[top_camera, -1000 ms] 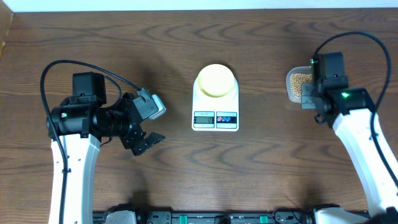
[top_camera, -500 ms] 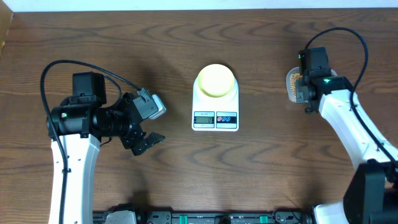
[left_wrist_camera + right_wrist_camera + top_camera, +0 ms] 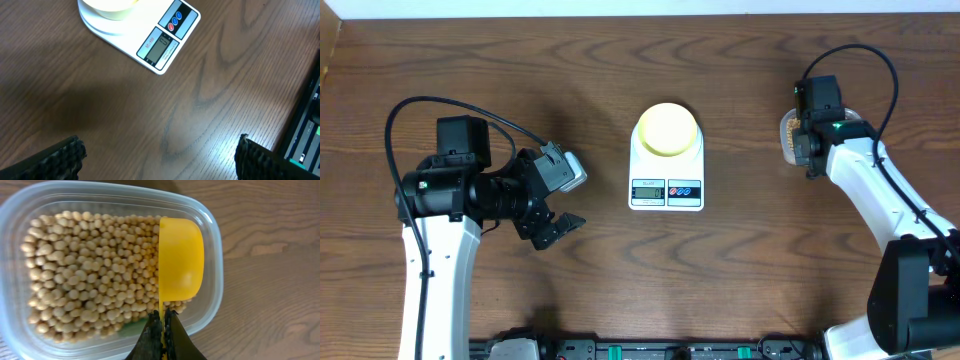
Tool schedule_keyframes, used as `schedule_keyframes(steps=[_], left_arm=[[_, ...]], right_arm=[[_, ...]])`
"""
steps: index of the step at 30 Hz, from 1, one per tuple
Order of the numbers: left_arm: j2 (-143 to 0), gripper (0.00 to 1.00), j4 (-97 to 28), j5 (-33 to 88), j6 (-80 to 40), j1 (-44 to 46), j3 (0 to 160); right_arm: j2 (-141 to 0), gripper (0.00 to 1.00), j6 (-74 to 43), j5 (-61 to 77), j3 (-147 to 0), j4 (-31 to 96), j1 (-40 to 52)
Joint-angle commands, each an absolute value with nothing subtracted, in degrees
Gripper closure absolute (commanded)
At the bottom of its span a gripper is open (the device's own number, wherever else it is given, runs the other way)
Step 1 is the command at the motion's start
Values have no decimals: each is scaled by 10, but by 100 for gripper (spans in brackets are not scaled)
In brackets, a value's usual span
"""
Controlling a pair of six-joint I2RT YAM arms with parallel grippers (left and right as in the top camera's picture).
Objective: Scoop item into bowl and weigh 50g on scale
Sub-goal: 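Drag the scoop through the chickpeas with the right gripper to fill it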
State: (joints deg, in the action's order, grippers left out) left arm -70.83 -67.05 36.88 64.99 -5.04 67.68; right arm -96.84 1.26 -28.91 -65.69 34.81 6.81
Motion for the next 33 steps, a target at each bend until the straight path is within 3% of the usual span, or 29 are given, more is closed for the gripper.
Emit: schedule_keyframes(steps=[1, 33], left_arm=[[-706, 2, -672, 366, 660, -49, 672], [-706, 2, -672, 366, 660, -49, 672]], right_arm=[[-969, 99, 25, -295, -668, 347, 48], [-978, 99, 51, -110, -667, 360, -14]])
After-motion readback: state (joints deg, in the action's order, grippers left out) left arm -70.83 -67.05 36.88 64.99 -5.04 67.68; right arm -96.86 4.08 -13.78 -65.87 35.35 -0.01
